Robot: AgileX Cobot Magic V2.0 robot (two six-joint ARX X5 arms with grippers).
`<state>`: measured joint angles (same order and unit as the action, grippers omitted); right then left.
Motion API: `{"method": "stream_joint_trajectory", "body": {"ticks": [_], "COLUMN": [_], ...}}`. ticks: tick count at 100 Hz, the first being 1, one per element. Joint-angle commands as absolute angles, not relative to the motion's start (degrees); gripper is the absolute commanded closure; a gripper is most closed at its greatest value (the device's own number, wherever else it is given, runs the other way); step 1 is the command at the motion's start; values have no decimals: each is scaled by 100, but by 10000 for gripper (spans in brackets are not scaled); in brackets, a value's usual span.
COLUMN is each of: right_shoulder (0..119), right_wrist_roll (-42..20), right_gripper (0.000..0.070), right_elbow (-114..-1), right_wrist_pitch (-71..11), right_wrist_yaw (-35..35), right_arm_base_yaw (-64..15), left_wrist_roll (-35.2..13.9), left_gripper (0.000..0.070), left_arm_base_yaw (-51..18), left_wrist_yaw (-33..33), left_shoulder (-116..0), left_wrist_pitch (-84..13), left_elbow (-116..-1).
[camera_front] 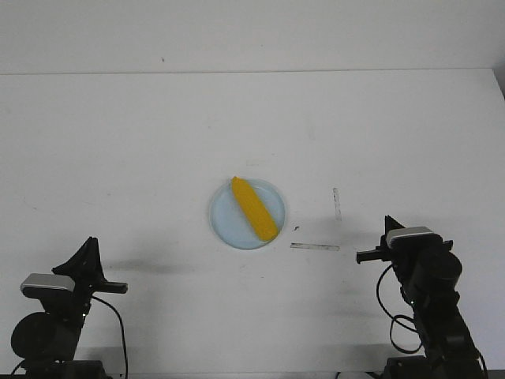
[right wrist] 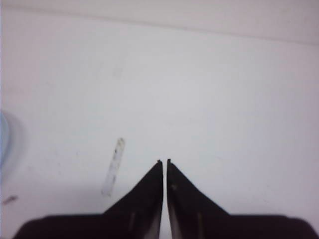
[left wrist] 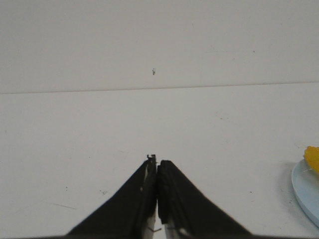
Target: Place corn on plate with both arms
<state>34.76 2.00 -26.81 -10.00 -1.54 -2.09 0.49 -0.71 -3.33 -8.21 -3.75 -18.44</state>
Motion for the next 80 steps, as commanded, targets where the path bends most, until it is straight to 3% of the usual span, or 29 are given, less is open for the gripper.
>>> {"method": "stream_joint_trajectory", "body": {"ticks": [1,20,80], "right_shoulder": [3273,2377,8], "right_wrist_roll": [-305,-749,-744], "right_gripper": [685,685,685], "right_elbow": [-2484,-1793,-1608], "right_wrist_pitch": [-753,-152,-1194], "right_wrist_yaw": [-150,-145,-150], "right_arm_base_yaw": [-191,-191,-191], "left_wrist_roll": [45,45,45], "left_gripper": [699,700,700], "left_arm_base_yaw": [-78,-78,-78], "left_wrist_yaw": [-340,-340,-340], "left_shoulder": [-812,-812,-812], "left_wrist_pitch": [-294,-294,-294], "left_elbow": [-1868,-1868,-1868]}}
